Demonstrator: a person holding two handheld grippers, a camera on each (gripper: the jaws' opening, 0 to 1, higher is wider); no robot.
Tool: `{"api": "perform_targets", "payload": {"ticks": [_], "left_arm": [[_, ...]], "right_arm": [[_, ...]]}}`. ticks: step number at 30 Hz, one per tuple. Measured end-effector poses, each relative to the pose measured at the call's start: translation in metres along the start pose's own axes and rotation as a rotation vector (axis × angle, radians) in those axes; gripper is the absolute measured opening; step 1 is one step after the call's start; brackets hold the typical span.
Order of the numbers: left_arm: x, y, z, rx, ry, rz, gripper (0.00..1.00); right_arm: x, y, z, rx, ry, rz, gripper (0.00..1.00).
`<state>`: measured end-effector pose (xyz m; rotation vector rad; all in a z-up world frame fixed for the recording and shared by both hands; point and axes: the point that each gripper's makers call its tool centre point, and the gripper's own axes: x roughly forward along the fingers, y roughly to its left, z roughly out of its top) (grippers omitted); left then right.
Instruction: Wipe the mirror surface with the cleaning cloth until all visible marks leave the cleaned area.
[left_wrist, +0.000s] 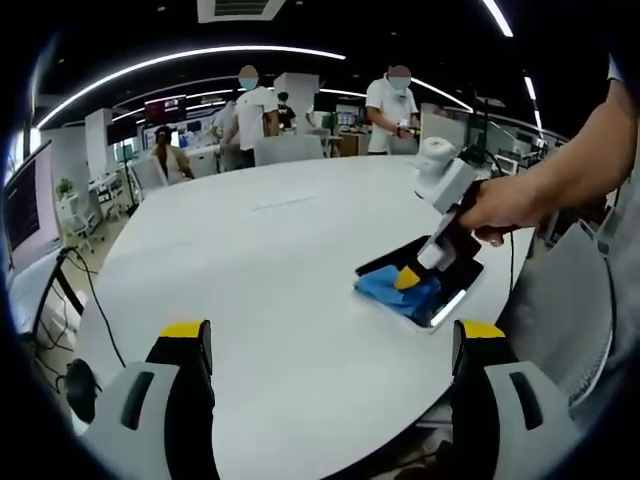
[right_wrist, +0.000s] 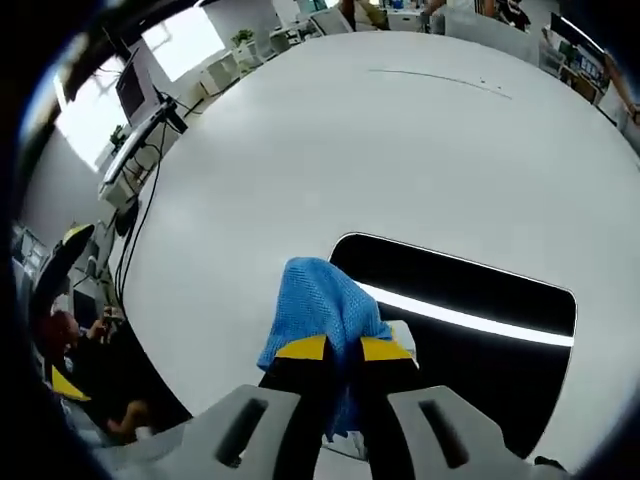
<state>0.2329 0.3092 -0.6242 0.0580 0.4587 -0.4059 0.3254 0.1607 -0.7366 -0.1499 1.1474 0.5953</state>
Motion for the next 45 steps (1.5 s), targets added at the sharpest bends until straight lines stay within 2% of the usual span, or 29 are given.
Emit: {"api": "perform_targets", "payload": {"ticks": [5, 11, 23, 25, 28, 32, 40, 45], "left_arm": [[0.002, -0.004, -0.003, 0.001, 0.005, -0.009, 0.99], [0.005, -0.006, -0.004, -0.004, 0.006, -0.014, 0.99], [0.007, -0.005, -0.003, -0.007, 0.011, -0.012, 0.99], [0.007, -0.004, -0.001, -0.008, 0.005, -0.01, 0.99], [0.006, -0.001, 0.001, -0.007, 0.003, -0.002, 0.99], [0.005, 0.001, 0.001, -0.007, 0.006, 0.004, 0.99], [0.007, 0.0, 0.002, -0.004, 0.007, 0.004, 0.99], [0.008, 0.0, 0.003, -0.003, 0.008, 0.005, 0.99]], "right_arm": [[0.01, -0.01, 0.015, 0.045, -0.002, 0.01, 0.05], [0.013, -0.012, 0.024, 0.071, -0.012, 0.024, 0.05], [0.021, -0.016, 0.045, 0.015, -0.035, 0.013, 0.05], [0.023, -0.018, 0.048, 0.043, -0.037, 0.021, 0.05], [0.021, -0.018, 0.049, 0.106, -0.032, 0.044, 0.05], [0.02, -0.018, 0.051, 0.116, -0.04, 0.048, 0.05], [0.017, -0.016, 0.05, 0.063, -0.044, 0.049, 0.05], [0.015, -0.016, 0.049, 0.073, -0.042, 0.051, 0.05]]}}
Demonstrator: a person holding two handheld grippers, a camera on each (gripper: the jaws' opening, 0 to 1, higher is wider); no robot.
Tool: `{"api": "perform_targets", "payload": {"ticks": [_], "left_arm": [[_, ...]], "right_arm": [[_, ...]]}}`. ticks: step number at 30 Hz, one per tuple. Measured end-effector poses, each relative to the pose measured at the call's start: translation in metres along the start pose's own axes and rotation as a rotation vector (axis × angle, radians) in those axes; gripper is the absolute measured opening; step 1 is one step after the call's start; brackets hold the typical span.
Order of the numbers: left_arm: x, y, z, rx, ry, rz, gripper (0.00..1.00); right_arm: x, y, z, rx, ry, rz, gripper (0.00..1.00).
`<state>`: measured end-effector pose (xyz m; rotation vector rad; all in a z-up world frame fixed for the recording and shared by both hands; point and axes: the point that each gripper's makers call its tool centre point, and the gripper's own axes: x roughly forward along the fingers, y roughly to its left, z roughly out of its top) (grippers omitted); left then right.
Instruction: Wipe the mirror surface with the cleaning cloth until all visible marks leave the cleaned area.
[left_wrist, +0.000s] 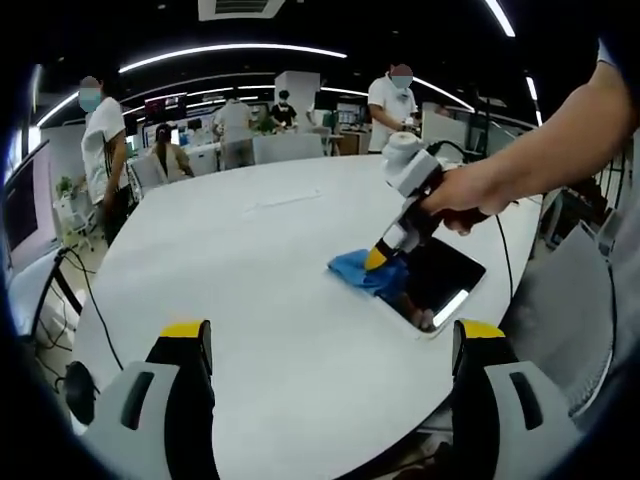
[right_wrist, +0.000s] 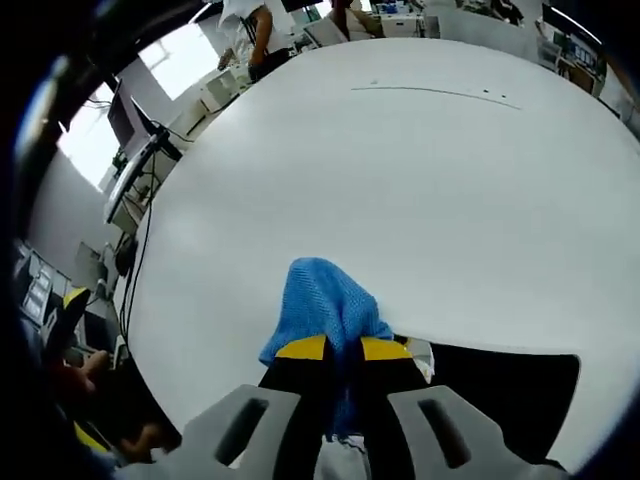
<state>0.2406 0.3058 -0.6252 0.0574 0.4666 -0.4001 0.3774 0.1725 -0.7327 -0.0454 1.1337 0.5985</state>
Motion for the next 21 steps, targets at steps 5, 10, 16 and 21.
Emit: {"api": "perform_targets", "payload": {"ticks": [5, 10, 16, 21], "left_arm": [[0.0, -0.001, -0.001, 0.004, 0.005, -0.002, 0.99], [0.001, -0.002, 0.0, 0.008, 0.006, -0.005, 0.99], [0.002, -0.002, 0.001, 0.012, 0.005, -0.01, 0.99], [0.003, -0.003, 0.002, 0.018, 0.008, -0.018, 0.99]], "right_arm": [[-0.001, -0.004, -0.001, -0.01, 0.001, -0.009, 0.05], [-0.004, -0.011, -0.002, -0.005, 0.002, -0.015, 0.05], [-0.006, -0.02, -0.003, 0.0, 0.001, -0.025, 0.05], [-0.008, -0.026, -0.003, 0.011, -0.001, -0.035, 0.05]]}}
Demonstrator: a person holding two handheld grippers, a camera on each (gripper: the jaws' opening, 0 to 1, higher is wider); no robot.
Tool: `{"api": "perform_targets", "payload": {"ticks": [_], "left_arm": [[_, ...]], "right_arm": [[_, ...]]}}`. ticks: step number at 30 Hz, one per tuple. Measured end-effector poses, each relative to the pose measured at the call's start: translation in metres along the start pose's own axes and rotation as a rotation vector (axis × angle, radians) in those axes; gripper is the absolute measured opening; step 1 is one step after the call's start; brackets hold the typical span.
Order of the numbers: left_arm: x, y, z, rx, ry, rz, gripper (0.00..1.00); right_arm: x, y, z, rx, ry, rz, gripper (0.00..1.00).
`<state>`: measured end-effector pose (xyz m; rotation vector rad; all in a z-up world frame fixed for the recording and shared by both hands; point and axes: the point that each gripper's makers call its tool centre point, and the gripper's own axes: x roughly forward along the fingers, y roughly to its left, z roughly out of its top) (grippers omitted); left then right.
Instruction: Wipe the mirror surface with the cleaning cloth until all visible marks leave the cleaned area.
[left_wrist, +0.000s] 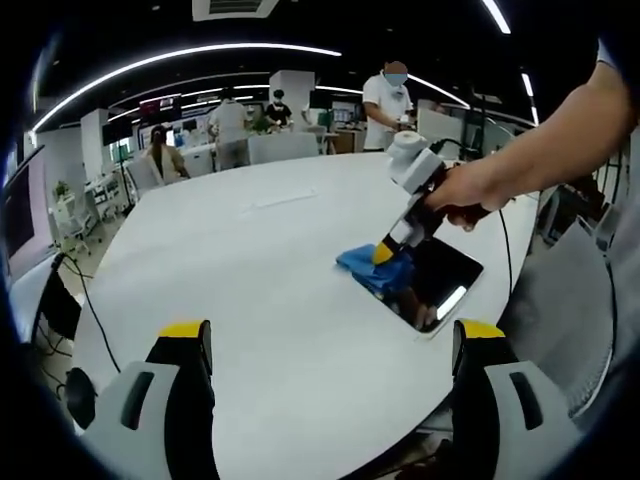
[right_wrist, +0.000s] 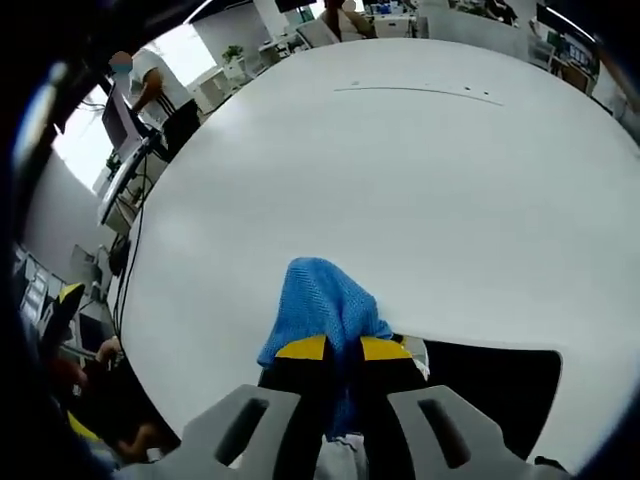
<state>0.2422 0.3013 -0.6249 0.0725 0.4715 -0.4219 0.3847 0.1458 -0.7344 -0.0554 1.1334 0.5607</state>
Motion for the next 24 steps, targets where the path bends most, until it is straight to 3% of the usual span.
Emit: {"api": "perform_targets", "payload": {"ticks": [24], "left_arm": [[-0.003, 0.001, 0.003, 0.007, -0.007, 0.008, 0.99]], "right_arm": [[-0.006, -0.022, -0.005, 0.007, 0.001, -0.037, 0.05]]}}
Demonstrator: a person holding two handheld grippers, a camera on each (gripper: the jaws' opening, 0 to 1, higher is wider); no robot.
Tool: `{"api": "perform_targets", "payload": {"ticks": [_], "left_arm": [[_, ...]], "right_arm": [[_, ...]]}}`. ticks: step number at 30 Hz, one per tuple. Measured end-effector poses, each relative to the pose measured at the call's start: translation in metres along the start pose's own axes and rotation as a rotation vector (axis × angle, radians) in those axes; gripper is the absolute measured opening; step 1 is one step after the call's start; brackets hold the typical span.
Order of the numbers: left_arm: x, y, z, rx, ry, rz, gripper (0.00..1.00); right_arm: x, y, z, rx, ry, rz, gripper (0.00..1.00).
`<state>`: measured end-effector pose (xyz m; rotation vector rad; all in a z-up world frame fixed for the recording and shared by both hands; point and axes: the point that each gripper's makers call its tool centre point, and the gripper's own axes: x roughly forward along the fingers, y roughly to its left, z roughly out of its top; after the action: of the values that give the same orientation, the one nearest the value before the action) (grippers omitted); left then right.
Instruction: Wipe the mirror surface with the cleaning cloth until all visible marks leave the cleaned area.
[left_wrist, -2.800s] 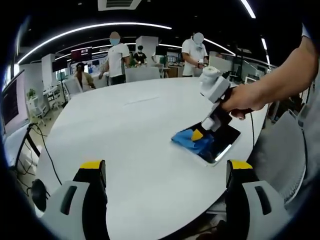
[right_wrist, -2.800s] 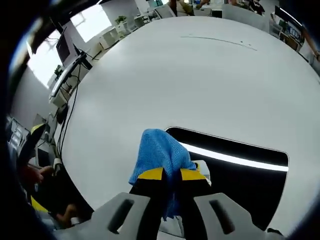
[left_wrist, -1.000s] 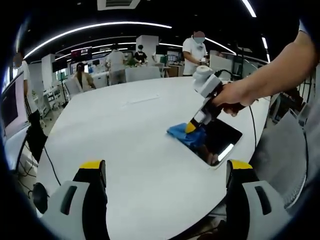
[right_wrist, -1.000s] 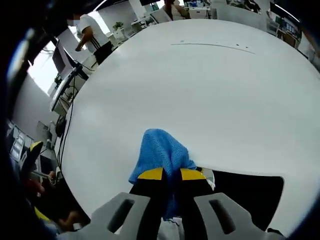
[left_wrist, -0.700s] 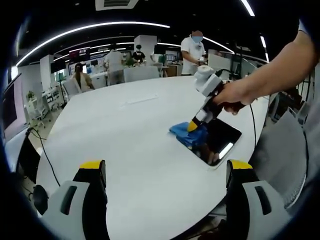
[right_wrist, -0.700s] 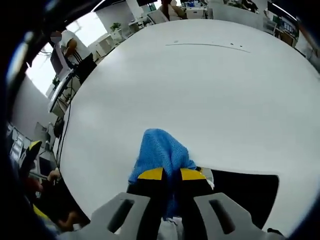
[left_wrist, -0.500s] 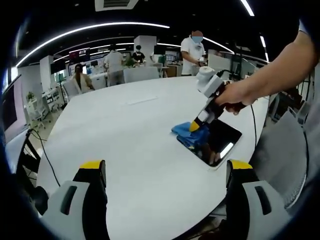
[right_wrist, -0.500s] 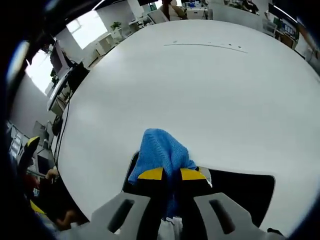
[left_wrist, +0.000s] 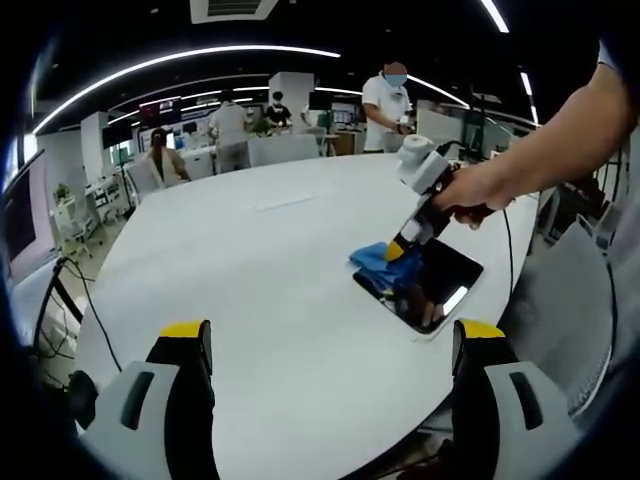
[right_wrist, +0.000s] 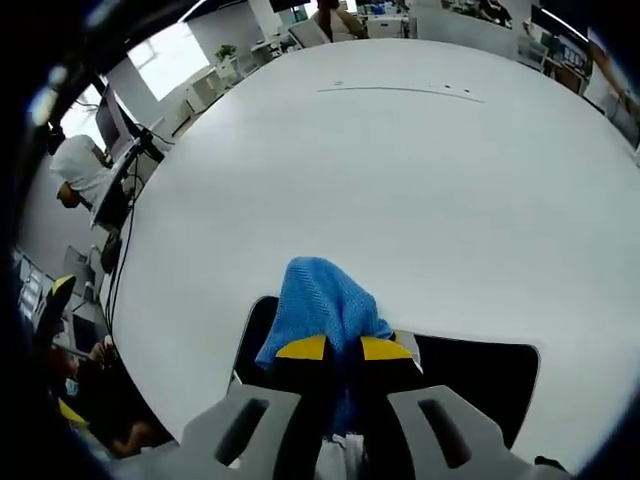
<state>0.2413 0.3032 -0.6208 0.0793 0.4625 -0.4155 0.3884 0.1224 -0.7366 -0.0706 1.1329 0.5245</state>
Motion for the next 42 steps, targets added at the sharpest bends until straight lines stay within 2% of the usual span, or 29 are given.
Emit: {"api": "perform_targets", "payload": {"ticks": [14, 20, 42], "left_arm": [[-0.005, -0.001, 0.001, -0.009, -0.007, 0.017, 0.99], [-0.004, -0.005, 0.001, -0.006, -0.007, 0.015, 0.99], [-0.001, -0.017, 0.005, -0.006, -0.023, 0.004, 0.99]], "right_arm": [[-0.002, 0.0, -0.003, 0.025, -0.019, -0.008, 0.05], [-0.007, 0.0, -0.013, 0.069, -0.013, -0.021, 0.05], [-0.023, 0.014, -0.052, 0.052, -0.01, -0.014, 0.05]]}}
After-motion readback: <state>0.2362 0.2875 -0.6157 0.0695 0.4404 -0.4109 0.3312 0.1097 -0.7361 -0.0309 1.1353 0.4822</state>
